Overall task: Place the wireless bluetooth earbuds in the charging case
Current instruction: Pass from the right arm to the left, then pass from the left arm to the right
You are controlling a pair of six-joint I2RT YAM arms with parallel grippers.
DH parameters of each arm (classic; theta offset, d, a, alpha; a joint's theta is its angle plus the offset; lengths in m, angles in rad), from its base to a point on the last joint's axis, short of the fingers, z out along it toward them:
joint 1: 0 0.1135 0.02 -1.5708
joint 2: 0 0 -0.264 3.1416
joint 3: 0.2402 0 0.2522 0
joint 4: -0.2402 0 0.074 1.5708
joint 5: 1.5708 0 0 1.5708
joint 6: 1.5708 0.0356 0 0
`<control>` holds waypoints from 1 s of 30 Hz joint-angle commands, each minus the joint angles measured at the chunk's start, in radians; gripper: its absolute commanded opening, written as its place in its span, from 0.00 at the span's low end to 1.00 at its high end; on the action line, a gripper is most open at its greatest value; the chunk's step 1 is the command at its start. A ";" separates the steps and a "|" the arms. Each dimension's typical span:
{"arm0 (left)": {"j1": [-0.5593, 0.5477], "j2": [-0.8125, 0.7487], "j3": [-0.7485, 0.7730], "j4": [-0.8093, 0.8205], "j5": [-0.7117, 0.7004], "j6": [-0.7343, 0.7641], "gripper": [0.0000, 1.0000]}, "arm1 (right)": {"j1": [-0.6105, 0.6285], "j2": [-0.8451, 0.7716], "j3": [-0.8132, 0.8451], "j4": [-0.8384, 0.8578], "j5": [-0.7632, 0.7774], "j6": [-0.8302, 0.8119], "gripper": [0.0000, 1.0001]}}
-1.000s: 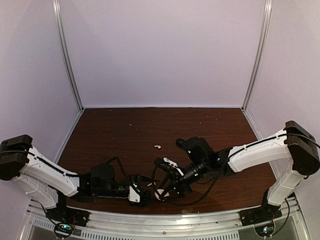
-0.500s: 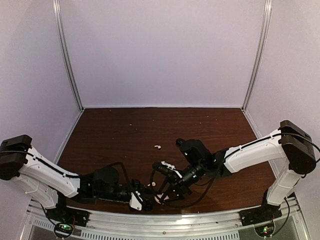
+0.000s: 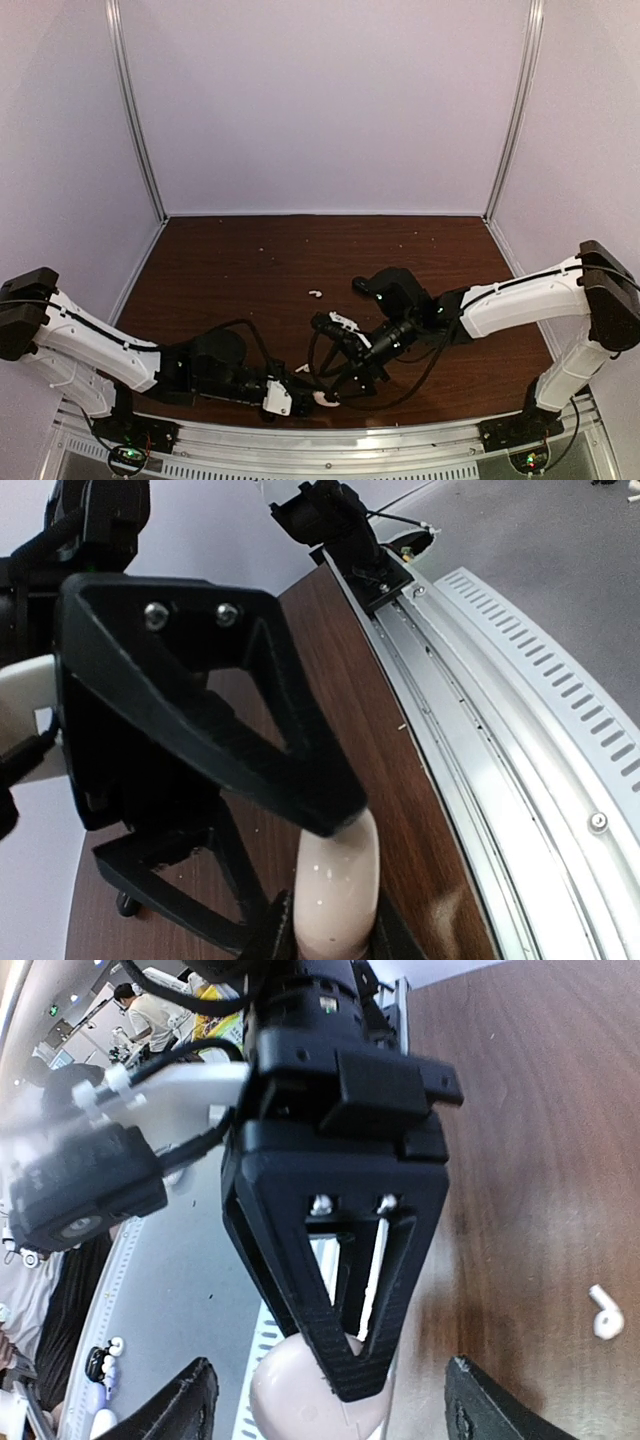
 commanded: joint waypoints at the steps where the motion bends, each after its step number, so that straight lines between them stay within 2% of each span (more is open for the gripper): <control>1: 0.004 -0.033 0.077 -0.111 0.035 -0.110 0.00 | -0.036 -0.143 0.002 -0.031 0.116 -0.085 0.80; 7: 0.027 -0.086 0.118 -0.207 0.067 -0.273 0.00 | -0.037 -0.316 -0.068 -0.038 0.237 -0.106 0.81; 11: 0.096 -0.119 0.162 -0.282 0.164 -0.385 0.00 | -0.012 -0.404 -0.108 -0.063 0.295 -0.088 0.75; 13: 0.127 -0.123 0.186 -0.317 0.208 -0.425 0.00 | 0.013 -0.441 -0.132 -0.071 0.337 -0.084 0.77; 20: 0.159 -0.053 0.300 -0.421 0.307 -0.481 0.00 | 0.072 -0.422 -0.085 -0.202 0.405 -0.109 0.74; 24: 0.167 -0.026 0.327 -0.437 0.343 -0.484 0.00 | 0.096 -0.404 -0.079 -0.201 0.449 -0.109 0.67; 30: 0.174 -0.014 0.346 -0.455 0.372 -0.487 0.00 | 0.100 -0.394 -0.059 -0.197 0.479 -0.101 0.49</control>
